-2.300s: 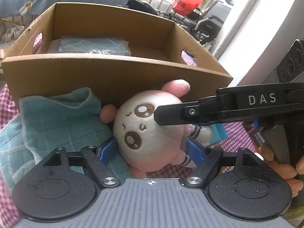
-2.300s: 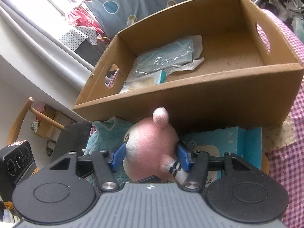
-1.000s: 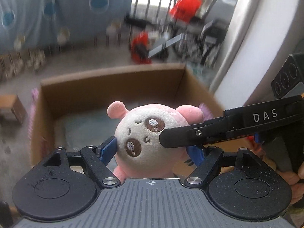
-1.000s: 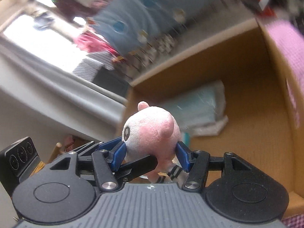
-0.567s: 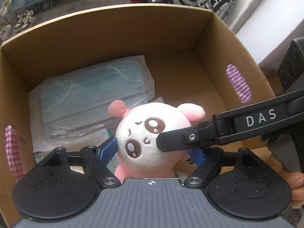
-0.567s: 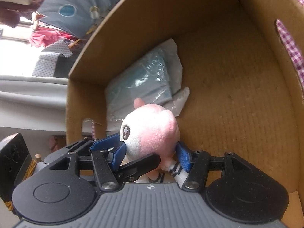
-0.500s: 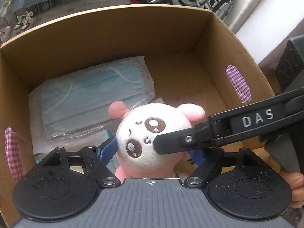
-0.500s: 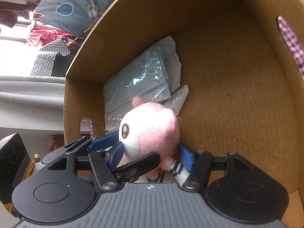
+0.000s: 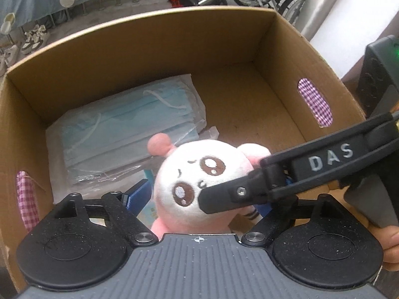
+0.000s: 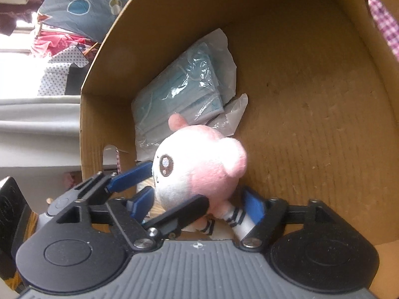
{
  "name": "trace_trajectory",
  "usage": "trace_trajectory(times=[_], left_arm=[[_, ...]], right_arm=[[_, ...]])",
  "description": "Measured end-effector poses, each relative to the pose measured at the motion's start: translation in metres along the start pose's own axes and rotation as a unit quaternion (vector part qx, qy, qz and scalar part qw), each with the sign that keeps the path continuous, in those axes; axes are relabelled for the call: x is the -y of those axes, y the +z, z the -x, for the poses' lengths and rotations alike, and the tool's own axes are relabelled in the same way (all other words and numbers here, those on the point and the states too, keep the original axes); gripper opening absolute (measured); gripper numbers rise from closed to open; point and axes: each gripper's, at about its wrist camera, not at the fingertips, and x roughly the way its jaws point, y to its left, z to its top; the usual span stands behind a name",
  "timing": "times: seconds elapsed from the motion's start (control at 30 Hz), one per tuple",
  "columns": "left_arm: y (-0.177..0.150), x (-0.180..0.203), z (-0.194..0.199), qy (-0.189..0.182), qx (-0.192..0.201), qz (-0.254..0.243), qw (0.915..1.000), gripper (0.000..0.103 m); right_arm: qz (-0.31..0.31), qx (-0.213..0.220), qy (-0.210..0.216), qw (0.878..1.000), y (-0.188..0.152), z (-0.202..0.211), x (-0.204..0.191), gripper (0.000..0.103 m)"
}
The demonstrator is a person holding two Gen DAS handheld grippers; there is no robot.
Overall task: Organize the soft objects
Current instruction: 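Lift the plush toy with both tools and lower it into the box, then open both tools to release the plush toy and withdraw from the box, then move both tools to the teal towel and pinch it together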
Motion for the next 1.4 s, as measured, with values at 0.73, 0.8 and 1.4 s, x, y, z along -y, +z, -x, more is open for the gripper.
trace_trajectory(times=[0.73, 0.8, 1.4], left_arm=[[-0.054, -0.001, 0.117, -0.008, 0.133, 0.016, 0.991, 0.1], [-0.065, 0.001, 0.13, -0.014, 0.149, 0.017, 0.9887, 0.101], [-0.215, -0.024, 0.138, -0.009, 0.208, 0.149, 0.9666, 0.102]], right_arm=[[0.038, 0.099, 0.082, 0.991, -0.062, 0.116, -0.018, 0.094], [0.05, 0.116, 0.098, 0.987, -0.077, 0.133, -0.018, 0.094], [0.16, 0.146, 0.117, 0.969, -0.223, 0.091, -0.022, 0.091]])
